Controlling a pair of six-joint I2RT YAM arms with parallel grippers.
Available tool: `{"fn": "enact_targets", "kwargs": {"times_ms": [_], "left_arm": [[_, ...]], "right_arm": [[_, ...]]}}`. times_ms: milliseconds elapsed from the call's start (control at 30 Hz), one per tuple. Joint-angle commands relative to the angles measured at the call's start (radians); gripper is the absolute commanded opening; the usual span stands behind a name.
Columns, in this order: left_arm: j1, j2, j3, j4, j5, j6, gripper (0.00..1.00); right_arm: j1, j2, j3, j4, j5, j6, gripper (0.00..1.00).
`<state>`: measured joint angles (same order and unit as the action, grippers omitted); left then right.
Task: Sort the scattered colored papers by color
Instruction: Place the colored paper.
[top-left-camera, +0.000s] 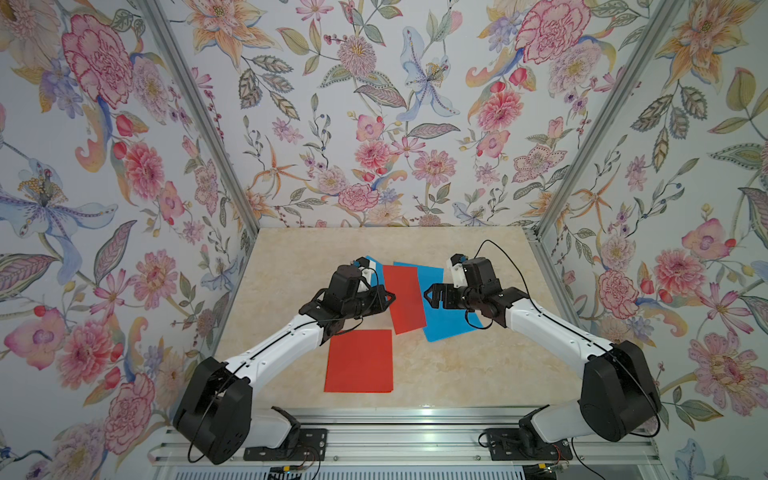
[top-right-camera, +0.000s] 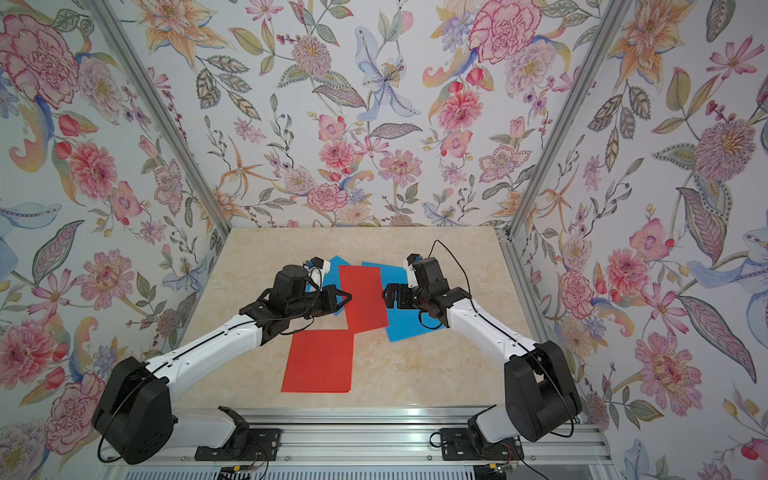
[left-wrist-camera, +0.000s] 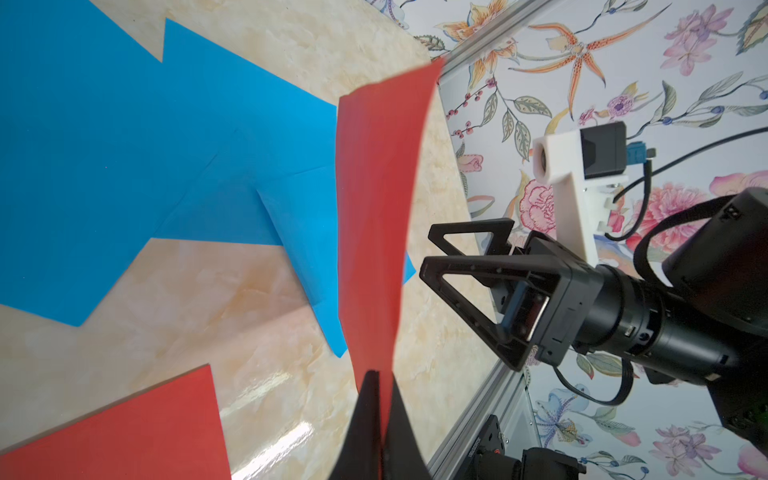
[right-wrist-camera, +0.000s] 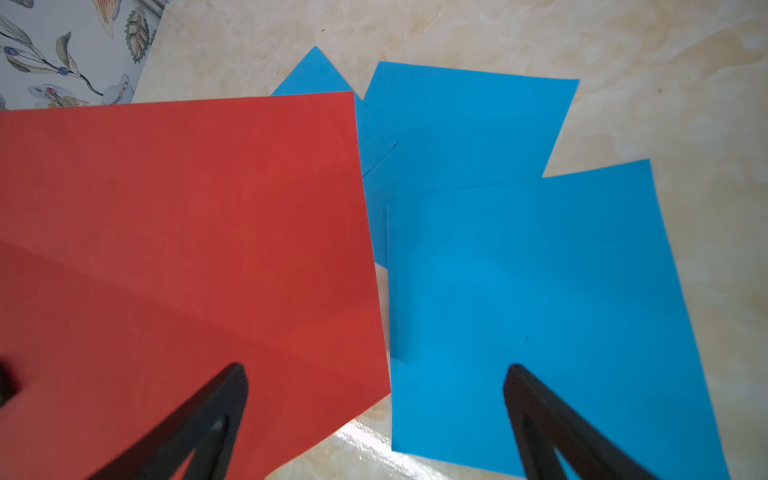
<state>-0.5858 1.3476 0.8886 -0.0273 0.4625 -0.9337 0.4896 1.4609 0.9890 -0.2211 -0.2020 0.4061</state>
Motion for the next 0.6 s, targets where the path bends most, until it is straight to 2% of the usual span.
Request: {"fn": "enact_targets", "kwargs": {"times_ms": [0,200,567], "left_arm": [[-0.036,-0.042,-0.068,-0.155,-0.063,0.08,0.0],[-0.066,-0.055,-0.143,-0.218,-0.091,0.113,0.0],[-0.074,-0.041,-0.088,-0.39,-0.134,0.204,0.0]], "right_arm": [[0.042,-0.053,-0.026,0.081,-0.022,0.03,1.0],[0.084,-0.092,-0.103,0.118,0.007,0.064,1.0],[0.131,-0.101,-0.188,0.175,0.02,0.111,1.0]]}}
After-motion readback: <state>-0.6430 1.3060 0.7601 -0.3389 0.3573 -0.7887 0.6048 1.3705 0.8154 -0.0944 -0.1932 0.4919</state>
